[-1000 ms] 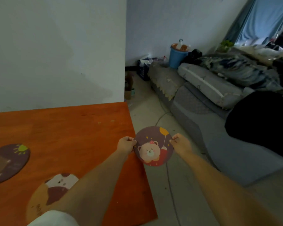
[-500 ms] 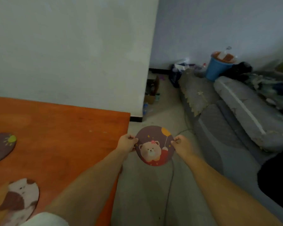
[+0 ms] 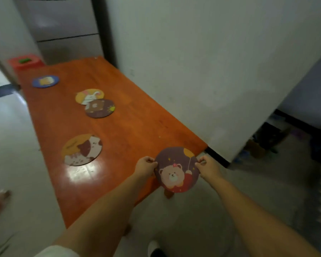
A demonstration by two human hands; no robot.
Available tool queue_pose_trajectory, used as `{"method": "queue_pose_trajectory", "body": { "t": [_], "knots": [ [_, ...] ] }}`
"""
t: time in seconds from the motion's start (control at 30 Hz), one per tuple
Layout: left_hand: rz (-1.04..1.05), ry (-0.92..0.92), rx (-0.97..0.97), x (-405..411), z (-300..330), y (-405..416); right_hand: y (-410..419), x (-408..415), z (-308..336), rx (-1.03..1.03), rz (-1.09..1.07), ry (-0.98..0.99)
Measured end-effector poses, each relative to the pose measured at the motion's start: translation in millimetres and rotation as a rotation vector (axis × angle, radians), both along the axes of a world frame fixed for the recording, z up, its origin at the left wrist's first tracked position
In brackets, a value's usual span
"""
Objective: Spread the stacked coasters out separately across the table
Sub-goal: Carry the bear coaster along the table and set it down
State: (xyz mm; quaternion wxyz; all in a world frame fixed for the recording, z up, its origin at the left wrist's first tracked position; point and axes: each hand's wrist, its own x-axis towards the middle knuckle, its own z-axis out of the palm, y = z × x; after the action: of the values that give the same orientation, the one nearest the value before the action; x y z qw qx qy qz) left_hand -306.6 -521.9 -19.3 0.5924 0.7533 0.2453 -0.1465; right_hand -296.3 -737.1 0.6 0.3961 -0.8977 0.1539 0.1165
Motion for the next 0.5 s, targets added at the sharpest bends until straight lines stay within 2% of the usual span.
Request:
{"method": "queue_pose_trajectory", "body": {
  "t": [0.13, 0.27, 0.5],
  "knots": [
    [0.143, 0.015, 0.045, 15.4, -12.8, 41.8, 44.5, 46.5, -14.0, -0.009, 0.186, -0.026],
    [0.234, 0.045, 0.169, 22.9, -22.1, 67.3, 75.0, 79.0, -25.0, -0.020, 0.330, 0.019],
    [0.258, 0.143, 0.448, 18.7, -39.8, 93.6, 120.1, 103.3, -53.0, -0.080, 0.544, 0.109]
  ]
}}
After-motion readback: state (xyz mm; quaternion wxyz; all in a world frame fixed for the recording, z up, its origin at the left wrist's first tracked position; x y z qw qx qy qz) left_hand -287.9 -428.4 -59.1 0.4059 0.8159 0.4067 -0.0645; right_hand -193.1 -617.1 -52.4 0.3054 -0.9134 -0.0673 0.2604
